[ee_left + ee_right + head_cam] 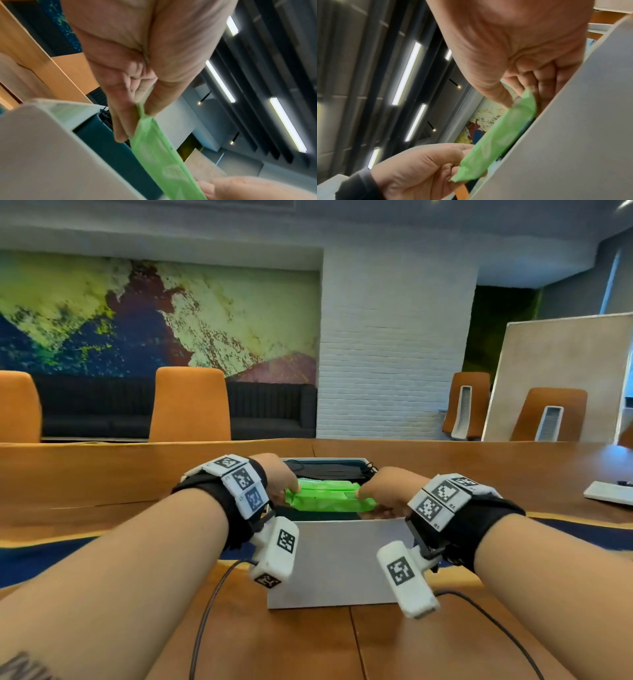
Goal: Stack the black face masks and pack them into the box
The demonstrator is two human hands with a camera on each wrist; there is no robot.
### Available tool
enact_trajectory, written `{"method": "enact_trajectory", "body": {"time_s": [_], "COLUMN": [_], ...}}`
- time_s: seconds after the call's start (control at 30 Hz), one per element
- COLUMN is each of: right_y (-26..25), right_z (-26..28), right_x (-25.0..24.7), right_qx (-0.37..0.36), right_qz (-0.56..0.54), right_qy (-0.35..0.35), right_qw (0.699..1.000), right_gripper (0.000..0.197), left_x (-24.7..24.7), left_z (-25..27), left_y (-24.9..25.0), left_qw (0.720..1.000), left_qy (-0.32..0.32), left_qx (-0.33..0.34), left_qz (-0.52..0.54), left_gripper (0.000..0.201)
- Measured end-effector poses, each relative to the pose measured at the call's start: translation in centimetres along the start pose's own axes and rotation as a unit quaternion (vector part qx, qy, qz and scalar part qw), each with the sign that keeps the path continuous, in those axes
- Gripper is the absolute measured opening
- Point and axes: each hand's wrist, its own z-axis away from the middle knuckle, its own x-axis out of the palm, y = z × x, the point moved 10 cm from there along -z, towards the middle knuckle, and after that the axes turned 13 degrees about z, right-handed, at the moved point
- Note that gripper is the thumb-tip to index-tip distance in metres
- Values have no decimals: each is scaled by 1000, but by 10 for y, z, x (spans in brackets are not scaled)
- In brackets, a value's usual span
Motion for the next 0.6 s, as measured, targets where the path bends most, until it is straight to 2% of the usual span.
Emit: {"method": "enact_trajectory", "body": {"time_s": [0.1,0.2,0.33,0.4,0.47,0.5,0.6], "right_y": [-2,0,6,9,17,19,15], "right_z": [-20,-25,-28,-30,-41,-42,-40], "right_x": [12,28,39,40,41,40,29], "right_qx": [-4,-1,11,18,24,31,42], "right_qz": [139,271,251,237,191,164,96], "right_qy": [-67,-137,-195,-201,-169,-156,-111], "right_qw": [988,953,948,950,967,974,988], "right_gripper": [26,32,23,31,31,32,31], "left_x": [19,31,43,42,44,43,40], "left_z": [-19,-26,-33,-29,-23,-17,-12], "left_y": [-7,-10,-14,-16,-14,-15,-15], "left_qw": [983,958,934,938,948,953,971], "left_qy": [-52,-72,-121,-126,-139,-140,-148], "left_qx": [-35,-69,-80,-104,-98,-122,-138], "left_qz": [-174,-270,-325,-307,-271,-238,-130], "left_gripper": [34,38,42,44,49,49,39]}}
